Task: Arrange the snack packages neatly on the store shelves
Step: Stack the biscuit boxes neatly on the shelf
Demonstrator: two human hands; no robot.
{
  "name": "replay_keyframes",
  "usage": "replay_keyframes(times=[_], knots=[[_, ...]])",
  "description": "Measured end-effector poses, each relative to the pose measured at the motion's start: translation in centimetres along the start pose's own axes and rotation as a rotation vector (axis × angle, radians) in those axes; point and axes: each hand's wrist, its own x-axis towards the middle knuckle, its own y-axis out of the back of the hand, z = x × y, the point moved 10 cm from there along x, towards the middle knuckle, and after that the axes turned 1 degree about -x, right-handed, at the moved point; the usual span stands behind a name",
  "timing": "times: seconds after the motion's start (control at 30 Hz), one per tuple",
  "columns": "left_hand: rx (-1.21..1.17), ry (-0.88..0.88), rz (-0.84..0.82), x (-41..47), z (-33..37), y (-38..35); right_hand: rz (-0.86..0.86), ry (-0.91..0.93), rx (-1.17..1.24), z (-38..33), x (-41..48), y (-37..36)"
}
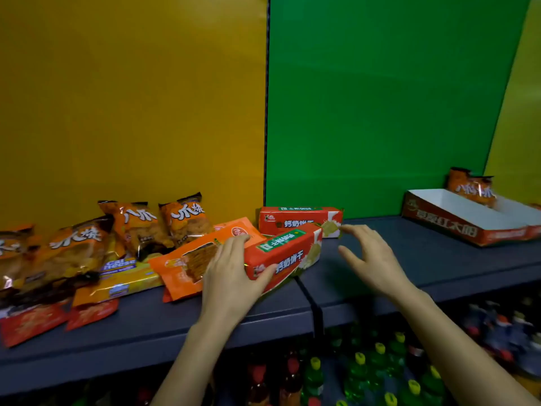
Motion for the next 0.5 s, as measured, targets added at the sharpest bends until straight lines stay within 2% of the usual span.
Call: replay_keyframes(times=[0.1,0.3,0.5], knots=[[-0.002,0.032,0.082,0.6,0.2,0.0,-0.041,0.008,0.048,2.6,3.2,-1.1],[-0.024,0.105,0.158,0.6,-0.2,0.1,-0.094,-0.116,0.135,7.7,9.2,-4.5],[-0.277,0.215,0.134,0.5,-2.2,-0.7,-0.034,-0.230,0.237,11.0,12.7,-6.9]])
